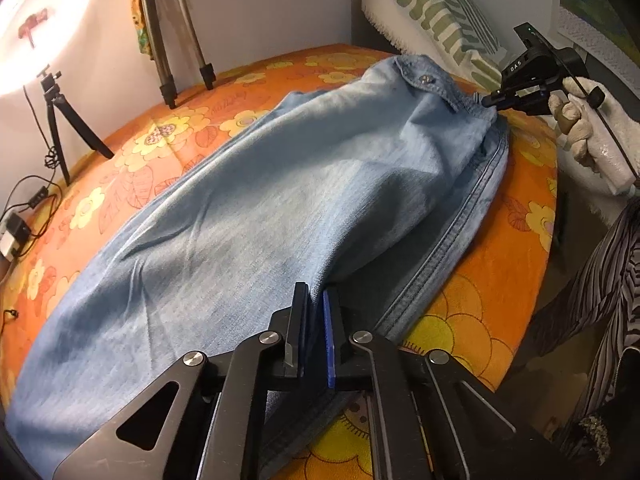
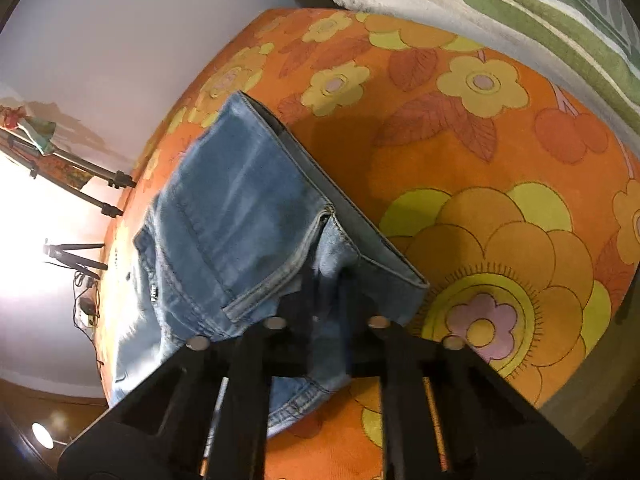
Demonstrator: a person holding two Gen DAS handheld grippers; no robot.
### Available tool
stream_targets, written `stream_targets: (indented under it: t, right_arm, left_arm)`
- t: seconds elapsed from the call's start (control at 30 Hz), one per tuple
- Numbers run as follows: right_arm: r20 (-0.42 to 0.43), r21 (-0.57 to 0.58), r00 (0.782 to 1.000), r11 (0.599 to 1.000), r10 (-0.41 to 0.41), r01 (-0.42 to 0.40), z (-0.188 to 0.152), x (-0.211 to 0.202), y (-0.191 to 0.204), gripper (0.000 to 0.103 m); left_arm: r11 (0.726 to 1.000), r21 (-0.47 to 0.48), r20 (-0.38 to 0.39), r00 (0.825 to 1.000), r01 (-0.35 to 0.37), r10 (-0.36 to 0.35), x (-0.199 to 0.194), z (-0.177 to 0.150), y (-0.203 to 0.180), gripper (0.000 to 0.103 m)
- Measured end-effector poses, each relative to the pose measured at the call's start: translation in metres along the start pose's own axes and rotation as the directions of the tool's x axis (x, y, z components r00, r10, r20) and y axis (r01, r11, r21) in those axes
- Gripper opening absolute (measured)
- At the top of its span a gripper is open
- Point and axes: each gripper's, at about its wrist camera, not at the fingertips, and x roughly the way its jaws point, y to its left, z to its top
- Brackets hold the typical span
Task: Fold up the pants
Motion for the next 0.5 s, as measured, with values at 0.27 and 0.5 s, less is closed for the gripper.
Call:
stream_targets:
  t: [0.27, 0.5]
  right_arm:
    - [0.070, -0.074, 0.997, 0.997, 0.040, -0.035, -0.006, -0.058, 0.016, 0.003]
    - [0.043, -0.115, 0.996, 0.990, -0.072, 0.077, -0.017, -0.045, 0.004, 0.003]
  left_arm:
    - [0.997, -0.030, 0.040, 0.997, 0.066, -0.065, -0.021, -0.003, 0.004, 0.004]
    - [0.990, -0.043, -0.010, 0.991, 0.134, -0.135, -0.017, -0.013, 0.001, 0.005]
